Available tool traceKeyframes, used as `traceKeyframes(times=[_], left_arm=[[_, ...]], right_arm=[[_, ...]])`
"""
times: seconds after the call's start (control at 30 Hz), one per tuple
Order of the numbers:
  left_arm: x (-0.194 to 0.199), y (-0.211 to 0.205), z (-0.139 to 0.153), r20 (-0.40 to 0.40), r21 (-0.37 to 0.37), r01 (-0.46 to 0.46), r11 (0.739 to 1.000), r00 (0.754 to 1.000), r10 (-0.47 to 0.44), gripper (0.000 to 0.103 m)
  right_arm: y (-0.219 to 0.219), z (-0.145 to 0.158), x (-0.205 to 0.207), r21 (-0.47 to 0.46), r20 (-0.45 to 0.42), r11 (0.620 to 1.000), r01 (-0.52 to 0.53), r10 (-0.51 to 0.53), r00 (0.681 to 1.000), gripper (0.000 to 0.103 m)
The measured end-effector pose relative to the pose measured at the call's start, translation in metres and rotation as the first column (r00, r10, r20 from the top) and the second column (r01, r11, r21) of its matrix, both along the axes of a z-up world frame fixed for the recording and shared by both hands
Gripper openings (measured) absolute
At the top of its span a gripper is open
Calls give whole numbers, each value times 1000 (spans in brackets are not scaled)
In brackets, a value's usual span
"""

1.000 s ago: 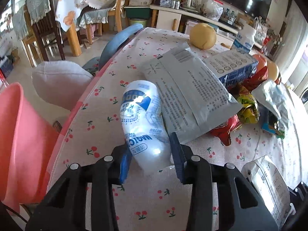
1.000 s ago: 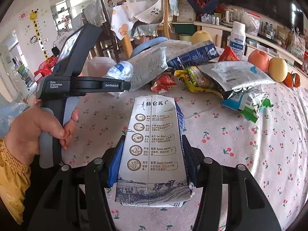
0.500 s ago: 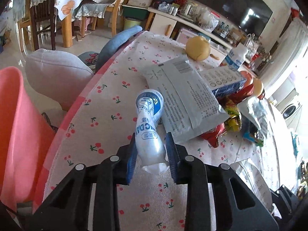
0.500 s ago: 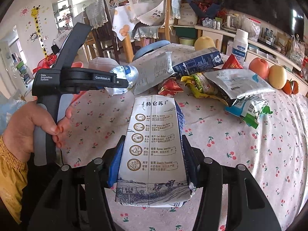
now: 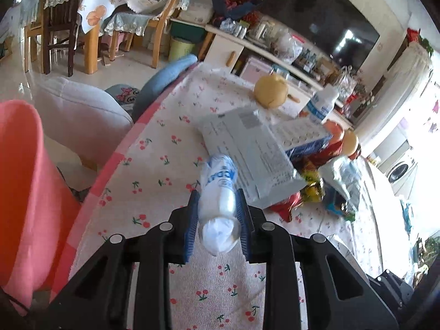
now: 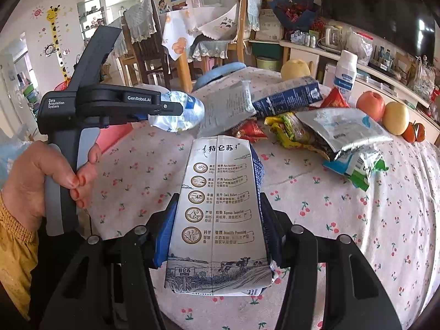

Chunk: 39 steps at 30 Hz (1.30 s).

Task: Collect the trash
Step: 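Drop the bottle into the pink bucket with the left tool while the right tool drops the carton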

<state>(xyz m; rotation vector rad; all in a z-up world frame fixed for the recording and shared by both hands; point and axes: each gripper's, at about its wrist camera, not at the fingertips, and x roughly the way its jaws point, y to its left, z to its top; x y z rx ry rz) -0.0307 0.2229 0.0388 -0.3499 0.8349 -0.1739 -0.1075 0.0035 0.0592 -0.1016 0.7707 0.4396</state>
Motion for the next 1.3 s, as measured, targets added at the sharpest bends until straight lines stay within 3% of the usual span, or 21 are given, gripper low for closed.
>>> traceKeyframes(times=[0.47, 0.7, 0.8, 1.0, 1.2, 1.27, 1.3], left_arm=[[-11, 33, 23, 74, -79, -43, 996, 996, 49, 26], [-37, 93, 53, 155, -87, -189, 978, 967, 201, 26], [-50, 127, 59, 171, -62, -291, 955, 939, 298, 26], [-68, 189, 53, 156, 14, -484, 875, 865, 476, 26], [-70, 216, 42, 141, 102, -559, 823, 827, 545, 26], [-70, 222, 42, 151, 132, -583, 801, 811, 566, 36], [-70, 223, 43, 162, 144, -597, 789, 801, 576, 51]], right_arm=[[26, 12, 3, 57, -11, 998, -12, 13, 1000, 56], [77, 38, 15, 180, -15, 978, -108, 113, 993, 56], [114, 49, 22, 211, -8, 961, -181, 187, 982, 56], [192, 56, 39, 214, -3, 930, -298, 306, 952, 56], [245, 40, 57, 207, -59, 921, -331, 349, 935, 60], [244, 36, 62, 213, -58, 930, -300, 319, 946, 72], [242, 36, 63, 215, -52, 933, -288, 306, 951, 79]])
